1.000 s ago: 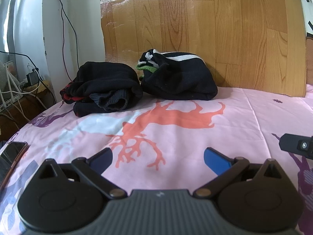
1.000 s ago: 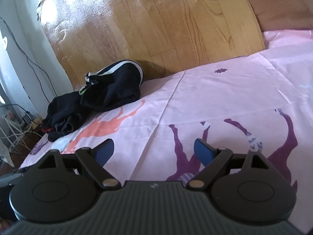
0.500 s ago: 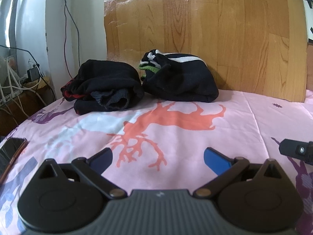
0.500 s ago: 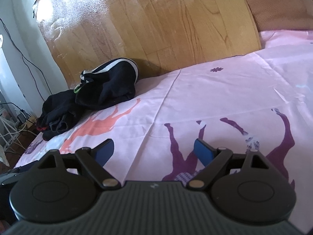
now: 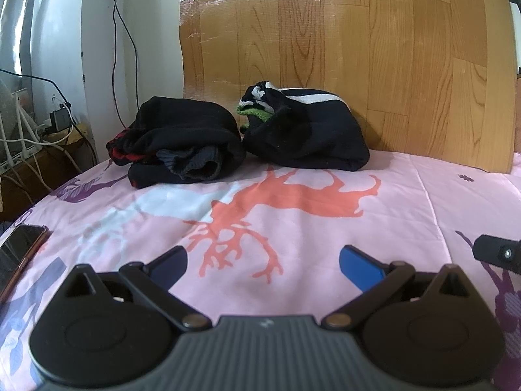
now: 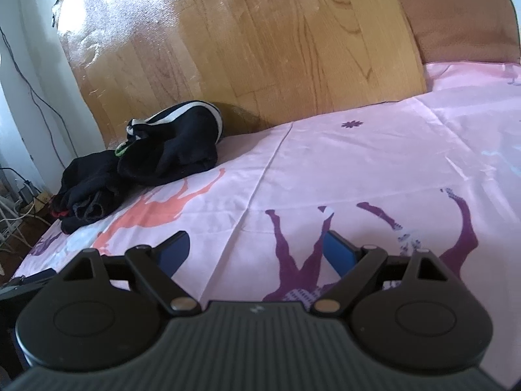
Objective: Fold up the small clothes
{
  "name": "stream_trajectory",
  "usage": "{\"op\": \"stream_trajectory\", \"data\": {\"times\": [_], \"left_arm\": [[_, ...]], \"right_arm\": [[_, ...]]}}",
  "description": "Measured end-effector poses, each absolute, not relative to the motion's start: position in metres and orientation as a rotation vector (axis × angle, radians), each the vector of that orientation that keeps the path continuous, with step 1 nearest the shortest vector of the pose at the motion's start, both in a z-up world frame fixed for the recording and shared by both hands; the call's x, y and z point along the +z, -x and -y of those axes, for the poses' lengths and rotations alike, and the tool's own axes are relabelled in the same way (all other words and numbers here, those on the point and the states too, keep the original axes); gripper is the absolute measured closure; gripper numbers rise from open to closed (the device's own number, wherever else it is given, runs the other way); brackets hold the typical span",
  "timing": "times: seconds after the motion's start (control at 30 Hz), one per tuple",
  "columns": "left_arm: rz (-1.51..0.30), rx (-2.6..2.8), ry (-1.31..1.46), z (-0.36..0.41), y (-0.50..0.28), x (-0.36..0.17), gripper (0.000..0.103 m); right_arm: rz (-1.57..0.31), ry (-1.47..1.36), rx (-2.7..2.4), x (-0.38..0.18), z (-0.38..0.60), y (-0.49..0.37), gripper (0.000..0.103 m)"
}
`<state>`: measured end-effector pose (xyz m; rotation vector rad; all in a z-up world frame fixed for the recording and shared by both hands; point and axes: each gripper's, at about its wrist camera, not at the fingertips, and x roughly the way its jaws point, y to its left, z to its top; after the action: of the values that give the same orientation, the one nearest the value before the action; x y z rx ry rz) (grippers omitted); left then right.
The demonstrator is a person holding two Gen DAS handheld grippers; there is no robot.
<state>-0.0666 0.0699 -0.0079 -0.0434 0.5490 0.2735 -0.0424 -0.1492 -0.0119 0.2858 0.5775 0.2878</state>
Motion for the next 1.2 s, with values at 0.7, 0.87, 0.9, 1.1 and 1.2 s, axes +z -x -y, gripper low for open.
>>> {"op": "stream_trajectory", "data": {"times": [0.7, 0.87, 0.9, 1.1, 1.2], "left_arm": [[-0.563, 0.286, 0.032, -0.0708, 0.0636, -0.0088, 0.0], [-0.566, 0.284, 0.03, -0.0709, 0.0628, -0.0087, 0.0], [-0.567, 0.285, 0.029, -0.0709, 0.0627, -0.0087, 0.0], [-0.566, 0.284, 0.029, -0.0708, 0.0629, -0.0088, 0.0], [-0.564, 0.283, 0.028, -0.0709, 0.0628, -0.0091, 0.0]], "right_arm": [[-0.585, -0.277, 0.308, -0.0114, 0.1463, 0.0416, 0.012], [-0.588, -0.283, 0.307, -0.0119, 0.1467, 0.0409, 0.012], [-0.59, -0.283, 0.306, -0.012, 0.1465, 0.0407, 0.012], [-0.59, -0.278, 0.308, -0.0118, 0.1461, 0.041, 0.012], [-0.588, -0.279, 0.307, -0.0119, 0.1461, 0.0411, 0.012]]}}
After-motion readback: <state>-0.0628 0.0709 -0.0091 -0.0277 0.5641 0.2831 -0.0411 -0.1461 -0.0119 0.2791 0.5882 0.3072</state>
